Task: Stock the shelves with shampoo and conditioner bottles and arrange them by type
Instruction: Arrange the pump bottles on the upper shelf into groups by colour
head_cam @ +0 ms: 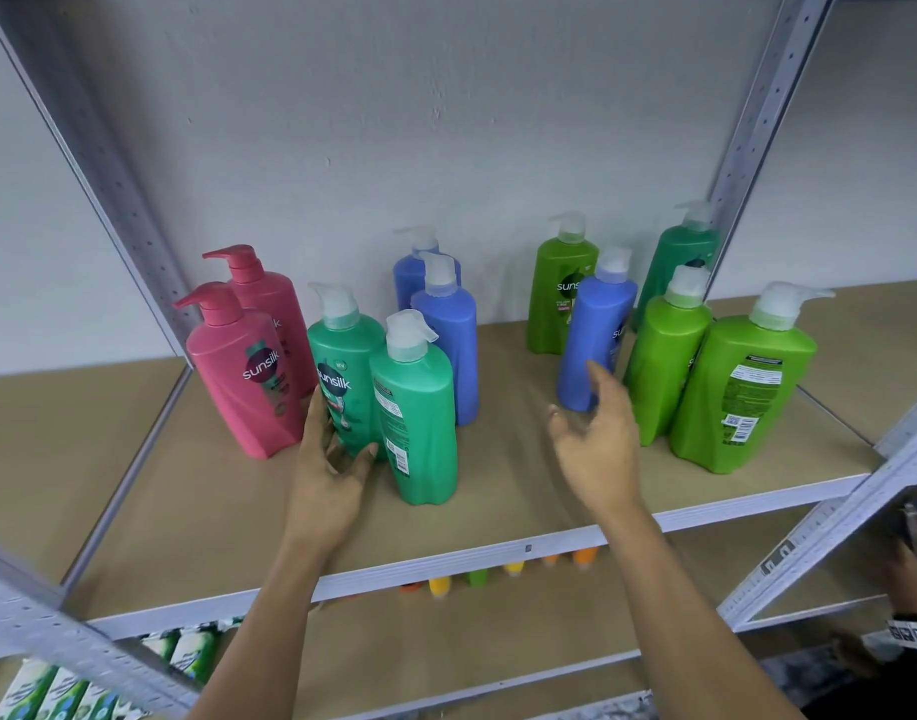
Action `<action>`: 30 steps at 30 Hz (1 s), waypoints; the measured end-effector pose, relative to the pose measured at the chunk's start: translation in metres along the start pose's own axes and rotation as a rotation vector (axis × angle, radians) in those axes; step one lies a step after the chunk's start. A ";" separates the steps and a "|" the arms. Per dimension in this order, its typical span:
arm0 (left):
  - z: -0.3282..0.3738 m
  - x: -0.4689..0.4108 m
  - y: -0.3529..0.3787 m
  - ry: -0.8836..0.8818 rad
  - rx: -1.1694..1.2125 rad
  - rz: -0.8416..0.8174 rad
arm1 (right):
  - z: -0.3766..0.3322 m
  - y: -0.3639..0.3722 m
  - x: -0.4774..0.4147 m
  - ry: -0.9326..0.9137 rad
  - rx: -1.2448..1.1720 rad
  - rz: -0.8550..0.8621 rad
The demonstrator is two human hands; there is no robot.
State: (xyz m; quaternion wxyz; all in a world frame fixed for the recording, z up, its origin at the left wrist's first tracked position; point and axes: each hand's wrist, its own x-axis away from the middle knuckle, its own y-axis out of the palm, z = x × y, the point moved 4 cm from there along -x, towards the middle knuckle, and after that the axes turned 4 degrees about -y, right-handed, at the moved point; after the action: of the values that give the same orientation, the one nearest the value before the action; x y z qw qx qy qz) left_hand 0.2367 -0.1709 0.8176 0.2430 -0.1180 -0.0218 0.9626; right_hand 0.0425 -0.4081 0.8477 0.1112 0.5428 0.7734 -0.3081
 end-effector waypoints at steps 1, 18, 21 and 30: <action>0.000 0.000 0.000 -0.004 -0.004 0.006 | 0.004 -0.004 -0.008 0.010 0.019 0.028; 0.005 0.001 0.001 -0.029 0.006 0.063 | 0.031 0.037 -0.062 0.099 0.073 0.182; 0.005 0.000 0.001 -0.030 0.014 0.076 | 0.039 0.035 -0.074 0.140 0.048 0.212; 0.003 -0.004 0.001 -0.048 0.016 0.104 | 0.068 0.032 -0.085 0.152 0.136 0.131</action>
State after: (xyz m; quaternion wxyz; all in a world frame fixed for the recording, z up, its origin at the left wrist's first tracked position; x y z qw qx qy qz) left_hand 0.2394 -0.1738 0.8211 0.1931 -0.0937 -0.0136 0.9766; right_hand 0.0937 -0.5076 0.8260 0.0351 0.6202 0.7198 -0.3100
